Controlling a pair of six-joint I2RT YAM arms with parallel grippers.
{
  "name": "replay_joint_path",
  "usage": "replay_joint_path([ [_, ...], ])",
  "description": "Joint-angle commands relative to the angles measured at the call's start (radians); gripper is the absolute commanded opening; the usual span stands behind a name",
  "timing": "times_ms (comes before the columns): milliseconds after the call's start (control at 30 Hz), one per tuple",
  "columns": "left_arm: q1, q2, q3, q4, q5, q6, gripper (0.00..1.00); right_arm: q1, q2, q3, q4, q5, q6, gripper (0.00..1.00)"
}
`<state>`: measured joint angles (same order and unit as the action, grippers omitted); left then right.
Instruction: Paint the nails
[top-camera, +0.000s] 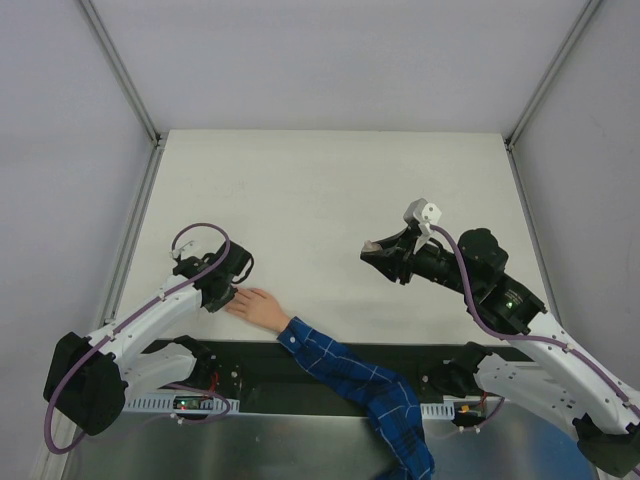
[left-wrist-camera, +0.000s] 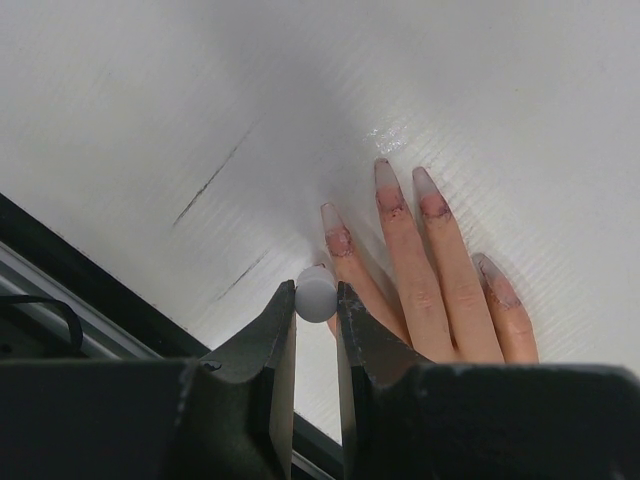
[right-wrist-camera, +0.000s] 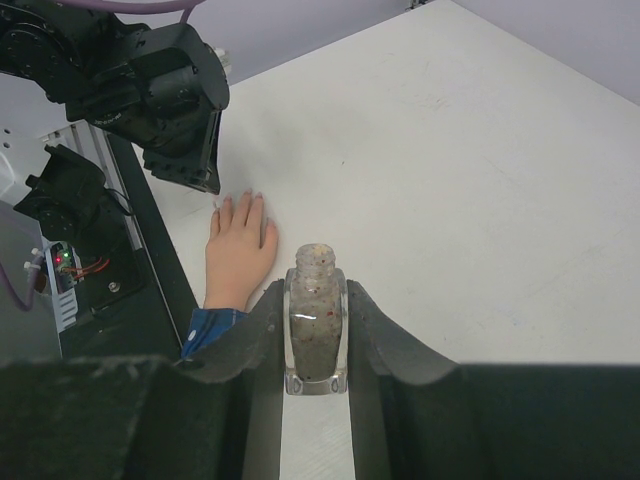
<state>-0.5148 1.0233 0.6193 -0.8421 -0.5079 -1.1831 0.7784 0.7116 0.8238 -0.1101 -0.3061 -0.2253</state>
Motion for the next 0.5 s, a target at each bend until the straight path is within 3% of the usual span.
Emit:
replay_joint_path([
  [0, 0.015, 0.001, 0.028, -0.005, -0.044, 0.023, 0.0, -0.005, -0.004, 0.009, 0.056, -0.025, -0.005, 0.0],
  [467, 0.021, 0.018, 0.037, 0.014, -0.04, 0.046, 0.0, -0.007, 0.0, 0.009, 0.058, -0.03, -0.003, 0.0],
])
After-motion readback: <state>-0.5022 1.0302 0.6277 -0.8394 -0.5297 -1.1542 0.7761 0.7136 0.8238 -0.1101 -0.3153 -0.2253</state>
